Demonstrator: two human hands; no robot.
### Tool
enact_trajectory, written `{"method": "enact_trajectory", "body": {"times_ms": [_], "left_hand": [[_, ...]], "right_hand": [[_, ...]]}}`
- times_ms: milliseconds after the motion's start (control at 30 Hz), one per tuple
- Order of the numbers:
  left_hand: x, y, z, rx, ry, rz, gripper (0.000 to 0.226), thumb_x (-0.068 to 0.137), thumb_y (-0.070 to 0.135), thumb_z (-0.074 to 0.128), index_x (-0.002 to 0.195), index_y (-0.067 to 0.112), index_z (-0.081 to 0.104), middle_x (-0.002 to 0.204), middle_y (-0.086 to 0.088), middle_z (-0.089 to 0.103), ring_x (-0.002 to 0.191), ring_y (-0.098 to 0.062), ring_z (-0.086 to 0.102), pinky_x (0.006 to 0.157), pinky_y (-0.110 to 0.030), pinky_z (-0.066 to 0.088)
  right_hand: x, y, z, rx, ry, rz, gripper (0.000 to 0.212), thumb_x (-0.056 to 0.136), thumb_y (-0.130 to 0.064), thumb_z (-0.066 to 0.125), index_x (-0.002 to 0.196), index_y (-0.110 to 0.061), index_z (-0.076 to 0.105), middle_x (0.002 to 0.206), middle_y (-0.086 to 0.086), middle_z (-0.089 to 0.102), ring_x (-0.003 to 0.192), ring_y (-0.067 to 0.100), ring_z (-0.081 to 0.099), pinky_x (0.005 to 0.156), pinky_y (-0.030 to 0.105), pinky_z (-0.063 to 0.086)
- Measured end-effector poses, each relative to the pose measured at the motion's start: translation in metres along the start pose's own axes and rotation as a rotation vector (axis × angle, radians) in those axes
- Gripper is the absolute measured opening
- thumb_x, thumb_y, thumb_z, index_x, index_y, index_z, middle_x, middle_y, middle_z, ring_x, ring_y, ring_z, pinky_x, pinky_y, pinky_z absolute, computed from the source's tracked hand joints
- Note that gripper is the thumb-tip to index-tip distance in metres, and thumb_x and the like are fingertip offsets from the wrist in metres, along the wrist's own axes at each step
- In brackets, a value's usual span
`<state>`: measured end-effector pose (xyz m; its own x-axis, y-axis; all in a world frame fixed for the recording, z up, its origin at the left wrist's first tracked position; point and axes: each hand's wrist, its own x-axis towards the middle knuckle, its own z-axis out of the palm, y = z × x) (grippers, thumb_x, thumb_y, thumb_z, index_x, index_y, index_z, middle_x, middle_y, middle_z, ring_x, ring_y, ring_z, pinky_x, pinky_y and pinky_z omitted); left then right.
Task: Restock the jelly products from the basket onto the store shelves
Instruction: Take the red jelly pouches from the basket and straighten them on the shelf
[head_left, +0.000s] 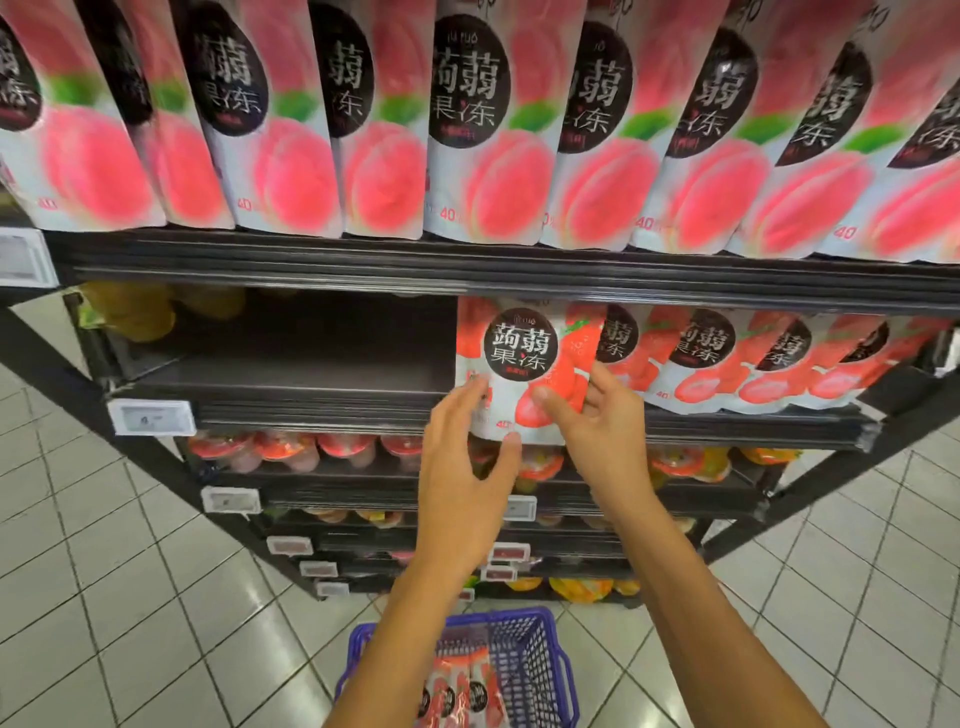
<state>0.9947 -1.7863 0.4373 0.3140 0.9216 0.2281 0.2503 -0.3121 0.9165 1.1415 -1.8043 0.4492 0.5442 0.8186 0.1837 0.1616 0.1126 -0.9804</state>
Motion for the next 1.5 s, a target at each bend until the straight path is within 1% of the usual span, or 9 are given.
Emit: {"method": "enact_trajectory", "body": {"times_ms": [67,167,300,467,600,767,900,1267,1500], "left_hand": [[0.008,0.002,0.005,0.058,-0.024,0.003,0.063,0.095,0.031,0.059,0.150,0.037,0.029,0.153,0.024,0.028,0.142,0.005,0.024,0.114,-0.020,0.024],[0.020,0.000,0.014,0.142,-0.053,-0.041,0.070,0.096,0.028,0.058,0.155,0.030,0.020,0.160,0.017,0.021,0.147,-0.002,0.016,0.120,-0.029,0.021],[0.021,-0.003,0.023,0.116,-0.070,-0.113,0.075,0.095,0.020,0.059,0.156,0.028,0.016,0.161,0.010,0.023,0.147,-0.007,0.022,0.119,-0.032,0.027],[0.018,-0.004,0.028,0.112,-0.065,-0.100,0.077,0.094,0.015,0.059,0.156,0.028,0.014,0.162,0.012,0.019,0.148,-0.007,0.022,0.117,-0.041,0.034],[0.018,-0.004,0.029,0.101,-0.057,-0.106,0.079,0.094,0.013,0.059,0.156,0.029,0.013,0.162,0.010,0.021,0.146,-0.013,0.030,0.111,-0.045,0.041],[0.027,-0.006,0.031,0.051,-0.048,-0.112,0.081,0.092,0.011,0.062,0.156,0.024,0.015,0.162,0.009,0.020,0.147,-0.008,0.023,0.116,-0.042,0.035],[0.036,-0.010,0.030,0.007,-0.052,-0.113,0.084,0.091,0.003,0.062,0.156,0.023,0.014,0.162,0.009,0.018,0.148,-0.005,0.019,0.121,-0.041,0.027],[0.025,-0.009,0.052,-0.054,-0.052,-0.085,0.085,0.091,0.001,0.060,0.157,0.027,0.012,0.163,0.016,0.011,0.148,-0.008,0.022,0.120,-0.039,0.030],[0.023,-0.011,0.050,-0.108,0.009,-0.134,0.076,0.091,0.000,0.059,0.152,0.031,0.026,0.158,0.015,0.027,0.143,-0.011,0.034,0.115,-0.038,0.038]], "right_hand": [[0.010,-0.001,0.008,-0.026,0.064,-0.025,0.020,0.086,-0.017,0.074,0.097,-0.031,0.065,0.093,-0.006,0.076,0.090,0.012,0.071,0.083,0.034,0.057],[0.018,0.007,0.018,-0.116,0.100,-0.044,0.014,0.090,-0.012,0.068,0.095,-0.023,0.060,0.096,-0.001,0.071,0.093,0.017,0.067,0.086,0.039,0.053],[0.012,0.016,0.019,-0.195,0.022,-0.063,0.033,0.094,-0.004,0.059,0.126,-0.013,0.059,0.115,-0.002,0.069,0.109,0.010,0.064,0.095,0.027,0.051],[0.002,0.023,-0.002,-0.477,0.072,-0.039,0.024,0.092,-0.023,0.067,0.116,-0.022,0.066,0.097,-0.007,0.072,0.091,0.008,0.064,0.082,0.028,0.053],[-0.002,0.029,-0.009,-0.598,0.164,0.031,0.016,0.091,-0.020,0.068,0.106,-0.021,0.073,0.091,-0.005,0.074,0.081,0.013,0.065,0.076,0.037,0.057],[0.006,0.028,0.003,-0.724,0.278,0.070,0.015,0.091,-0.036,0.067,0.104,-0.034,0.074,0.083,-0.006,0.076,0.078,0.018,0.069,0.066,0.029,0.049],[0.011,0.032,0.011,-0.695,0.270,0.098,0.018,0.093,-0.040,0.063,0.109,-0.037,0.071,0.095,-0.008,0.076,0.083,0.023,0.070,0.075,0.038,0.054],[0.008,0.039,-0.008,-0.661,0.337,0.091,0.018,0.091,-0.043,0.065,0.103,-0.031,0.070,0.092,-0.015,0.076,0.081,0.014,0.071,0.069,0.034,0.055],[0.002,0.044,-0.011,-0.592,0.327,0.055,0.014,0.092,-0.039,0.065,0.103,-0.031,0.070,0.093,-0.016,0.075,0.070,0.007,0.068,0.068,0.036,0.055]]}}
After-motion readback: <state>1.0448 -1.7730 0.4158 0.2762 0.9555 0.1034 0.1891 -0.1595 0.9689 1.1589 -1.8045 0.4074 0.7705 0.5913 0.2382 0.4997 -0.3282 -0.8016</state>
